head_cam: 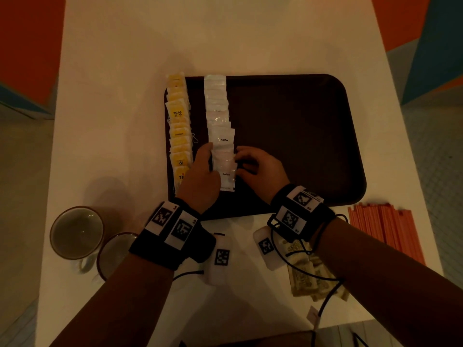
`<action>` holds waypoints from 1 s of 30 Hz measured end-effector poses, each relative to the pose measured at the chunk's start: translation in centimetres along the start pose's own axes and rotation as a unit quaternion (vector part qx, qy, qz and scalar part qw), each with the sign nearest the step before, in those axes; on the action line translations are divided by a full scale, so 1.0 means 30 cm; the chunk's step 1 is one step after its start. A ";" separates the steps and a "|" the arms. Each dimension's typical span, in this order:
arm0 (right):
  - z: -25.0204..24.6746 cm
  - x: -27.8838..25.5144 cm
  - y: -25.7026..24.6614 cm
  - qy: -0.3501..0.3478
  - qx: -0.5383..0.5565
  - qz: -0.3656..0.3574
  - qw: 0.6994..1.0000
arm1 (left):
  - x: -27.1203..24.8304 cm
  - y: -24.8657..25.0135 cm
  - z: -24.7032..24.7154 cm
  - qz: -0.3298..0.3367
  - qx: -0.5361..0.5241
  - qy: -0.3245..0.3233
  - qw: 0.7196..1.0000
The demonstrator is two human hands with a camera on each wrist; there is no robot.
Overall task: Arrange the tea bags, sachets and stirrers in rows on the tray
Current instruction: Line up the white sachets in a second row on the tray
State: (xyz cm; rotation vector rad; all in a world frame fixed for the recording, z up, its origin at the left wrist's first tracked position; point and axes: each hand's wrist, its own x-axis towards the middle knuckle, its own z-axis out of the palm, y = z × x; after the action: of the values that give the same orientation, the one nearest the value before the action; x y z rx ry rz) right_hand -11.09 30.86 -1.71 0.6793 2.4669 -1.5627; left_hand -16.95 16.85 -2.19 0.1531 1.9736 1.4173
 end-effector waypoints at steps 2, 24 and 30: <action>-0.011 0.012 -0.010 0.001 -0.005 0.009 1.000 | 0.008 0.001 -0.005 0.014 0.011 0.009 1.000; 0.015 0.028 0.003 -0.023 0.028 0.035 0.999 | 0.046 0.022 -0.010 0.028 0.001 0.006 1.000; 0.030 0.010 0.007 -0.028 0.069 0.045 0.996 | 0.049 0.005 -0.006 0.019 0.017 0.009 1.000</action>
State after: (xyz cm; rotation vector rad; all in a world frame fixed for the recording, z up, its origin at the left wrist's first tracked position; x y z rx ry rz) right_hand -11.37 30.23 -2.41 0.7454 2.2729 -1.7046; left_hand -18.21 17.45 -2.71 0.1938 2.0191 1.4145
